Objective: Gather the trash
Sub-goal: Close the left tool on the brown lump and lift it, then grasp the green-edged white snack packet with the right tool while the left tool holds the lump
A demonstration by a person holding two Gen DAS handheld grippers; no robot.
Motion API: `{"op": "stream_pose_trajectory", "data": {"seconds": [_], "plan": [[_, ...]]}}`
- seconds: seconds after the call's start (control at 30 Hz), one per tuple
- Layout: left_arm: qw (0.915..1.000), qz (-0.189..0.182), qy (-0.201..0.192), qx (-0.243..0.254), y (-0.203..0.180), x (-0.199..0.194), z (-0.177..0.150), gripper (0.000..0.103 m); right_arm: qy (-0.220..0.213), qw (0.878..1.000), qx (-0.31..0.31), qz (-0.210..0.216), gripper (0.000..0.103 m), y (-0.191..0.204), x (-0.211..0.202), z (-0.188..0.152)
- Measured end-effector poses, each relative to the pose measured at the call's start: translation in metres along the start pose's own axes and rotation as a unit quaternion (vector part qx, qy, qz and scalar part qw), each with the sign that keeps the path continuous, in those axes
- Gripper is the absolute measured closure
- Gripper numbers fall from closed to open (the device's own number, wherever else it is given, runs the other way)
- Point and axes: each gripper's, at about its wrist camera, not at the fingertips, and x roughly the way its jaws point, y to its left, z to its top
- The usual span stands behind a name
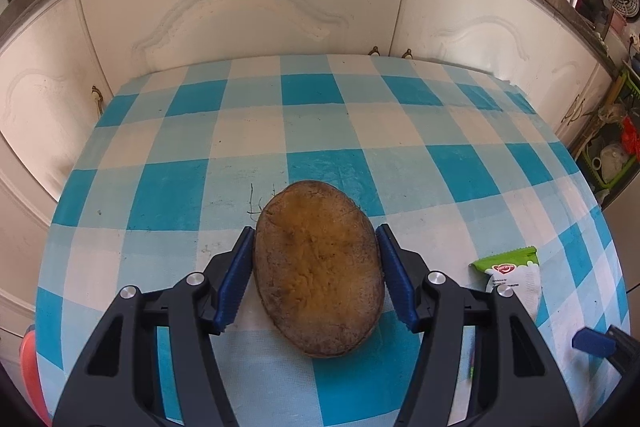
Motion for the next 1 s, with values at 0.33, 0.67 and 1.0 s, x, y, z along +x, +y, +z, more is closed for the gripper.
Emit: {"op": "stream_pose_trajectory", "data": {"seconds": [0.33, 0.67, 1.0], "plan": [[0.9998, 0.007, -0.005, -0.016, 0.003, -0.002, -0.001, 0.041, 0.036, 0.992, -0.069, -0.1, 0.005, 0.017, 0.041, 0.028], [0.9996, 0.001, -0.004, -0.027, 0.006, -0.002, -0.001, 0.041, 0.053, 0.98, -0.114, -0.153, 0.036, 0.031, 0.075, 0.04], [0.9997, -0.002, -0.002, -0.025, 0.006, -0.001, -0.001, 0.042, 0.052, 0.974, -0.132, -0.176, 0.035, 0.038, 0.088, 0.042]]}}
